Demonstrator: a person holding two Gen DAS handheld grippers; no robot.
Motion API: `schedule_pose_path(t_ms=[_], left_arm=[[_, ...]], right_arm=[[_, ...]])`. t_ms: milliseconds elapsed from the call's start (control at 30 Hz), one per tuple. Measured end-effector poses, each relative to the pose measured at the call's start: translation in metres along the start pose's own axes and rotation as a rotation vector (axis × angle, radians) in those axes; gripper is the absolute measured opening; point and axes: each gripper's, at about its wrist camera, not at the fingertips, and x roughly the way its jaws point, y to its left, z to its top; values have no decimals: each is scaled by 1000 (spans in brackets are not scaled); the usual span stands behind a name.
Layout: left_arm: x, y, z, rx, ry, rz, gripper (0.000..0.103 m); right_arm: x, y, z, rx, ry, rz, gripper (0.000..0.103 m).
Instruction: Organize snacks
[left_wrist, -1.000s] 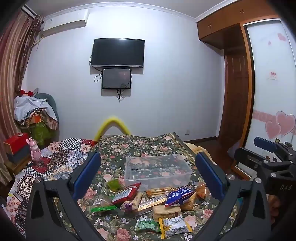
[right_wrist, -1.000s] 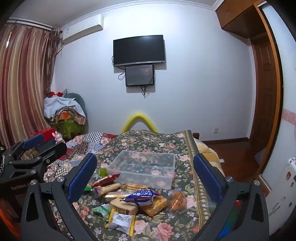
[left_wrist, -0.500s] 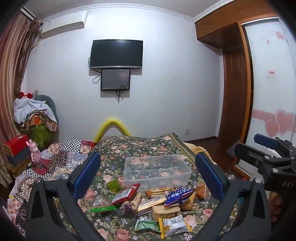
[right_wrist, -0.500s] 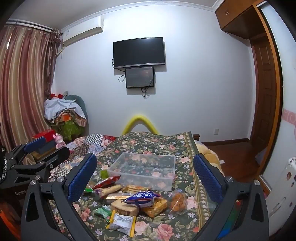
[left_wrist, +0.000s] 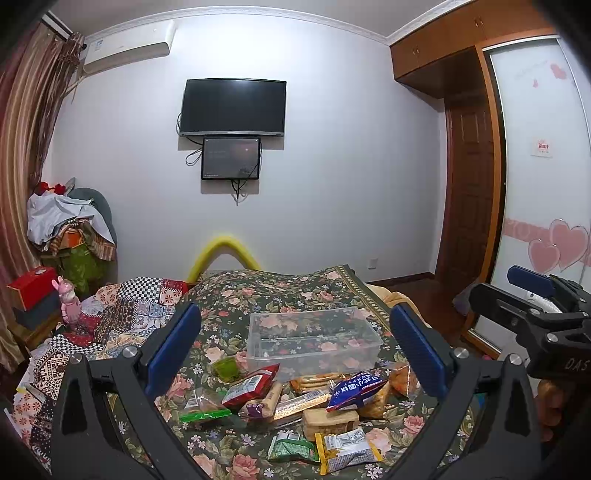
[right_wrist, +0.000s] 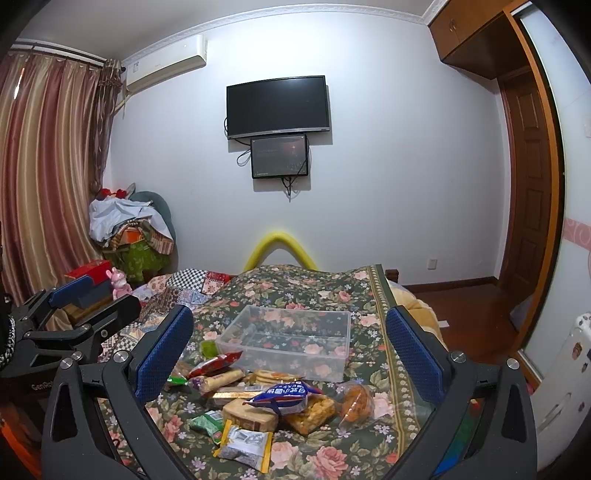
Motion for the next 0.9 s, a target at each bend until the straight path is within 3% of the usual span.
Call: schedule_pose_path(t_ms=[900], left_arm=[[-2, -1, 1, -3, 1, -4, 103]], right_arm=[[-2, 1, -4, 9, -13, 10, 103]])
